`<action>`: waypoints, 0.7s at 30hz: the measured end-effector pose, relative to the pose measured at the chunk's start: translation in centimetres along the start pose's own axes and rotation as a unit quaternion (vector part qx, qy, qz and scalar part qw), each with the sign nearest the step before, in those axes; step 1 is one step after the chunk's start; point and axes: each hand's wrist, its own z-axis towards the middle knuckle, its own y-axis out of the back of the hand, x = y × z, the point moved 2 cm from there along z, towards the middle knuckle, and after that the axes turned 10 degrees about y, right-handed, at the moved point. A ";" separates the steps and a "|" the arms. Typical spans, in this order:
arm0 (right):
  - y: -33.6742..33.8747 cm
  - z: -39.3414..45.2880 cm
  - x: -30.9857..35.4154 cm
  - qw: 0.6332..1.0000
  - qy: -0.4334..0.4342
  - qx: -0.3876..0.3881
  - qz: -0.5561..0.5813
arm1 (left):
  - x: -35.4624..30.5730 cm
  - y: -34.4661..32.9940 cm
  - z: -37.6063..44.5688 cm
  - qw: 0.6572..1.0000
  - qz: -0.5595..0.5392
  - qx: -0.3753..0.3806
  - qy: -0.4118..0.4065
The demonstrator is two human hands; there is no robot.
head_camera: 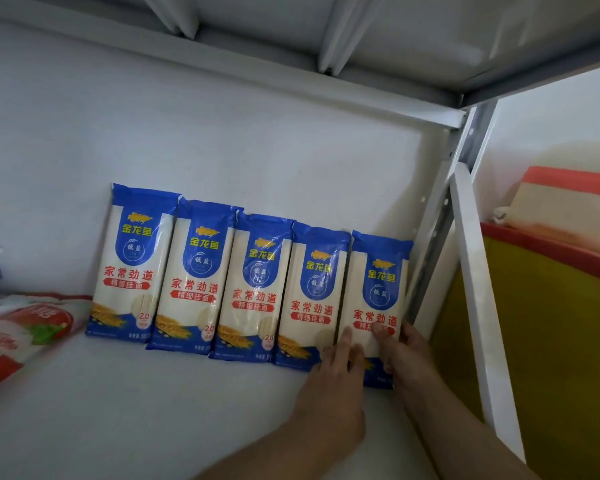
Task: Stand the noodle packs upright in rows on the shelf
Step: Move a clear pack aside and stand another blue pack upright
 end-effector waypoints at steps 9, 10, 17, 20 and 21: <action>-0.8 1.0 -0.8 1.000 0.013 0.004 0.017 | 0.4 -1.0 0.9 0.999 0.024 -0.031 0.003; -0.8 1.0 -0.8 1.000 0.015 0.002 0.021 | 0.3 -1.1 1.0 0.999 0.024 -0.033 0.005; -1.0 1.3 -1.1 0.999 0.030 -0.006 0.026 | 0.2 -1.6 1.5 0.999 0.022 -0.031 0.021; -1.1 1.3 -1.2 0.999 0.034 -0.008 0.024 | 0.3 -1.8 1.5 0.999 0.026 -0.031 0.021; -1.1 1.3 -1.2 0.999 0.034 -0.009 0.018 | 0.3 -1.8 1.5 0.999 0.027 -0.031 0.021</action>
